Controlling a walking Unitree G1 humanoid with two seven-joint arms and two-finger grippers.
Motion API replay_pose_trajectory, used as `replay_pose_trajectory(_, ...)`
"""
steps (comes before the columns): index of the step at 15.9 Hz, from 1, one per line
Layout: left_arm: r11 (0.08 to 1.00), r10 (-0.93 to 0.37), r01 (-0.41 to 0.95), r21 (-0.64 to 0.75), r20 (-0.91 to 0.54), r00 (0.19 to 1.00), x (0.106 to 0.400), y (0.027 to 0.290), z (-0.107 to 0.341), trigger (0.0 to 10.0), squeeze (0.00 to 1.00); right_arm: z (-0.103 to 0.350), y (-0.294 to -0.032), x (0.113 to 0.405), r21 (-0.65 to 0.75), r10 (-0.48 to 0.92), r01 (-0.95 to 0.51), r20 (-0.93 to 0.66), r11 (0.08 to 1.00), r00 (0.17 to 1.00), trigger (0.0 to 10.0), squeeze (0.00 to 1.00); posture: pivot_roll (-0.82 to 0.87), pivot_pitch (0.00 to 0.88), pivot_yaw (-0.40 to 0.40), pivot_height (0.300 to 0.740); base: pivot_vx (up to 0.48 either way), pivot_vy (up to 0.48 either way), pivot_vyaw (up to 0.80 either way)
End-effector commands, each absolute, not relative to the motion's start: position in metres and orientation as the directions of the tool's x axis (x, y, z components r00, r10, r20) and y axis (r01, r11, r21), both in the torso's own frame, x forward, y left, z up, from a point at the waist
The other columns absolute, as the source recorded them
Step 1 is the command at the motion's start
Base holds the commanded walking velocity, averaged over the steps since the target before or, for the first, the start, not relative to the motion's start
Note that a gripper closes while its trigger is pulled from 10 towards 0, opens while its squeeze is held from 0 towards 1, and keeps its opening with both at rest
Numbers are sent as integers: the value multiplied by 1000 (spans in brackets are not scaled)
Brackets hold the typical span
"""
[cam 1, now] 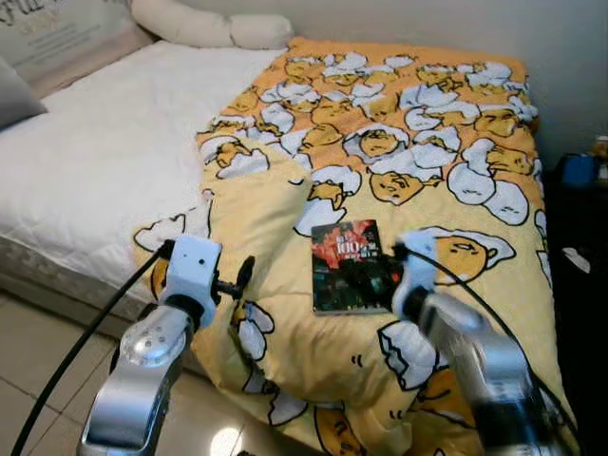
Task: Clean up the room
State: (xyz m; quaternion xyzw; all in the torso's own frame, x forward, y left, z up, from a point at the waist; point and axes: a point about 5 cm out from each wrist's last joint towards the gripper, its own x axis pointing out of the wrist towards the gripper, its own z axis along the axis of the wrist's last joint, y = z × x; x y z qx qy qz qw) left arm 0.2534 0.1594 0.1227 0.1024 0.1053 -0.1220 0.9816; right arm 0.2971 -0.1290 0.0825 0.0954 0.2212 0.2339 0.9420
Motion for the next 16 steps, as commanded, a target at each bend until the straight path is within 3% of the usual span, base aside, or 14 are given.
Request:
replay_pose_trajectory(1, 939, -253, 297, 173, -240, 937, 255, 158, 127, 10000, 824, 77, -130, 304, 281, 483, -396, -413, 874, 772, 10000, 1000, -8, 0, 69, 740, 0, 0, 0)
replay_pose_trajectory(5, 892, -407, 443, 89, -265, 874, 257, 152, 139, 10000, 808, 73, -141, 335, 353, 398, -246, -468, 903, 789, 10000, 1000, -6, 0, 68, 740, 0, 0, 0)
replay_pose_trajectory(8, 789, -551, 613, 54, -379, 743, 259, 156, 137, 10000, 808, 69, -147, 344, 387, 371, -175, -520, 905, 770, 10000, 1000, -18, 0, 66, 740, 0, 0, 0)
replay_pose_trajectory(9, 775, -567, 630, 38, -399, 721, 259, 157, 137, 10000, 804, 67, -148, 344, 397, 376, -171, -526, 902, 763, 10000, 875, -20, 0, 66, 740, 0, 0, 0)
replay_pose_trajectory(10, 748, -599, 664, 4, -427, 677, 261, 159, 139, 10000, 800, 64, -150, 343, 412, 384, -158, -551, 897, 741, 10000, 0, -28, 10, 67, 740, 0, 0, 0)
replay_pose_trajectory(13, 658, -667, 753, -4, -467, 581, 271, 163, 149, 10000, 796, 56, -157, 339, 436, 428, -169, -608, 884, 669, 10000, 0, -35, 38, 75, 740, 0, 0, 0)
replay_pose_trajectory(16, 646, -665, 764, 4, -488, 565, 272, 166, 149, 10000, 792, 54, -160, 338, 443, 425, -153, -618, 883, 662, 10000, 0, -46, 37, 85, 740, 0, 0, 0)
